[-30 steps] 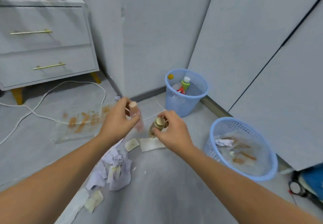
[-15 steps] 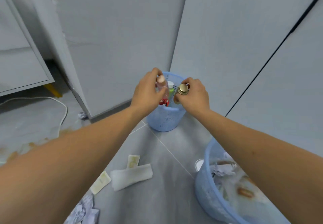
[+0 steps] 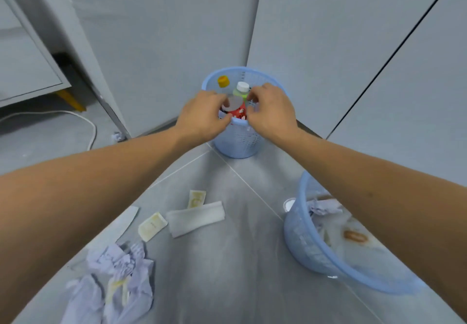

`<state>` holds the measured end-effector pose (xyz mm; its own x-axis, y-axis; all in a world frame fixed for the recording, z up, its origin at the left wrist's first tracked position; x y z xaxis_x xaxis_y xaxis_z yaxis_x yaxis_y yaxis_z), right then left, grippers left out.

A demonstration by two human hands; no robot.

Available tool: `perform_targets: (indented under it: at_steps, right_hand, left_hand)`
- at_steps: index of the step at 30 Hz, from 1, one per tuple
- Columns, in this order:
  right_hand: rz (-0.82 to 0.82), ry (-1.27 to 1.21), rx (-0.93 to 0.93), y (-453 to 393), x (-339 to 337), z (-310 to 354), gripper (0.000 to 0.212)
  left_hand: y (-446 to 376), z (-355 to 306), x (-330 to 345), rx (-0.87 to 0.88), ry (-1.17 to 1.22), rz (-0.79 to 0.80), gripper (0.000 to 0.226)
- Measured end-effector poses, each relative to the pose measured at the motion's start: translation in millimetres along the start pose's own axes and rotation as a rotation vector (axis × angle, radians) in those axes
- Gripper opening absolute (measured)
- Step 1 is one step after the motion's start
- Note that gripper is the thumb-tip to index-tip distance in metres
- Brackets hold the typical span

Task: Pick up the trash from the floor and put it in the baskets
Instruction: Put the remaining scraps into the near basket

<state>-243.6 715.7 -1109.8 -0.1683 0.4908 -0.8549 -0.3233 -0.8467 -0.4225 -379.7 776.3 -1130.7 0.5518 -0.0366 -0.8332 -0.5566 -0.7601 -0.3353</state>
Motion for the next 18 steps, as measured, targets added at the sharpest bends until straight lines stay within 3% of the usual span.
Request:
perform_targets:
  at_steps: [5,7,10,12,15,18]
  right_hand:
    - [-0.074,-0.159,-0.157,83,-14,76,0.013]
    - [0.075,-0.199,-0.136,129,12,92,0.014]
    - [0.443,-0.117,-0.099,202,72,103,0.020]
    - [0.574,-0.073,-0.081,239,98,102,0.028]
    - [0.648,-0.021,-0.051,269,127,93,0.043]
    - [0.598,-0.023,-0.010,269,145,81,0.051]
  left_hand:
    - [94,39,-41,-0.086,-0.040,0.004,0.029]
    - [142,56,-36,-0.138,-0.070,0.086,0.031]
    - [214,84,-16,-0.247,-0.152,0.252,0.034]
    - [257,100,2,-0.309,-0.191,0.367,0.035]
    - [300,121,25,-0.314,-0.255,0.483,0.040]
    - [304,141,38,-0.297,-0.288,0.468,0.042]
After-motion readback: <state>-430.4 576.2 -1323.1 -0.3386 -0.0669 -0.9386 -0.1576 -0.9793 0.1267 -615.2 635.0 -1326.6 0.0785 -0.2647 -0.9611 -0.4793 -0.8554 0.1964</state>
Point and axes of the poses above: each hand's wrist, its own y-axis away from the middle knuckle, its own x-axis out of the palm, z = x × y, the point moved 10 cm from there along -y, towards the middle knuckle, and after that the axes turned 6 degrees about -z, right-handed, at the moved point
